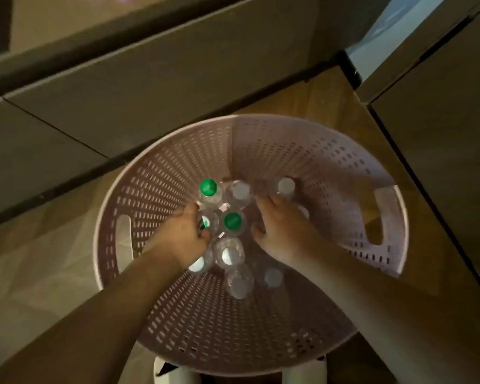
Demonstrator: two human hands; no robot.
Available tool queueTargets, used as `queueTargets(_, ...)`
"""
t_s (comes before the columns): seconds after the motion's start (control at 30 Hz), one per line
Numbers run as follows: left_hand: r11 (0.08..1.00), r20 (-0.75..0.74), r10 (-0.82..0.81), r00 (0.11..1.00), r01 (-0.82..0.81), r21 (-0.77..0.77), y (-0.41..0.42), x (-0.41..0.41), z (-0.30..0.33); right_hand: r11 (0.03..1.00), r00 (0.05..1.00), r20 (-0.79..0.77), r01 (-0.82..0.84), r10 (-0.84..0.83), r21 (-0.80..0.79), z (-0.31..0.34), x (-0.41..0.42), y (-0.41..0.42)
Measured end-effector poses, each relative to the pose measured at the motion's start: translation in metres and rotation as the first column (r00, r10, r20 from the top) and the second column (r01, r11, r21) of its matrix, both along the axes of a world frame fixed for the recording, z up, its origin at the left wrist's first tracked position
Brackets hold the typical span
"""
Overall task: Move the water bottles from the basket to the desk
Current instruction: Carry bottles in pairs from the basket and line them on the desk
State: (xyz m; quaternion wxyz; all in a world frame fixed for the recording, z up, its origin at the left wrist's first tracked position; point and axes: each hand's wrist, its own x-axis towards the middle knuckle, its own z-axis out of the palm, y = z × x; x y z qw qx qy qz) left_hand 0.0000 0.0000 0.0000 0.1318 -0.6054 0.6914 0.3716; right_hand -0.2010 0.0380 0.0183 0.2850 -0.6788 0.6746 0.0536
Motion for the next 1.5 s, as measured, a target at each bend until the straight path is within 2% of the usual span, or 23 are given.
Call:
queueTargets(0.13,1.000,0.034,0.015,0.999,-0.015,0.020,0.013,-0.001,-0.012,0.999,0.999,0.037,0.032,-0.032,-0.010,-0.017,0.003,0.000)
queueTargets(0.27,0.997,0.080,0.006,0.997,0.001,-0.077,0.009,-0.006,-0.013,0.998,0.996,0.070,0.053,-0.052,-0.017,-0.023,0.010,-0.015)
queueTargets(0.43,0.993,0.128,-0.028,0.991,0.042,-0.111,0.013,0.001,-0.017,0.998,0.996,0.065,0.065,-0.064,-0.012,-0.037,0.025,-0.036)
queueTargets(0.63,0.979,0.121,-0.055,0.991,0.077,-0.187,0.012,-0.005,-0.028,0.998,0.998,-0.010,0.060,-0.060,0.017,-0.054,0.021,-0.047)
queueTargets(0.9,0.984,0.073,-0.056,0.996,0.068,-0.166,0.010,-0.002,-0.032,0.997,0.997,0.029,0.073,-0.073,0.028,-0.048,0.020,-0.048)
queueTargets(1.03,0.988,0.126,-0.051,0.991,0.069,-0.141,0.009,-0.004,-0.020,0.989,0.987,0.078,0.137,-0.141,0.054,-0.026,0.010,-0.046)
queueTargets(1.13,0.991,0.087,-0.002,0.996,0.014,-0.137,0.011,-0.006,0.006,0.990,0.990,0.036,0.139,-0.140,0.029,-0.002,0.002,-0.038)
queueTargets(1.23,0.991,0.046,0.043,0.998,-0.037,-0.126,0.012,-0.001,0.044,0.989,0.989,0.004,0.145,-0.145,-0.011,0.032,-0.002,-0.029)
queueTargets(1.37,0.975,-0.017,0.077,0.997,-0.079,-0.207,0.013,-0.001,0.105,0.980,0.979,0.113,0.179,-0.168,-0.090,0.094,-0.001,-0.018)
queueTargets(1.5,0.965,-0.059,0.097,0.994,-0.108,-0.238,0.019,-0.003,0.180,0.981,0.985,0.129,0.136,-0.118,-0.140,0.176,0.000,-0.004)
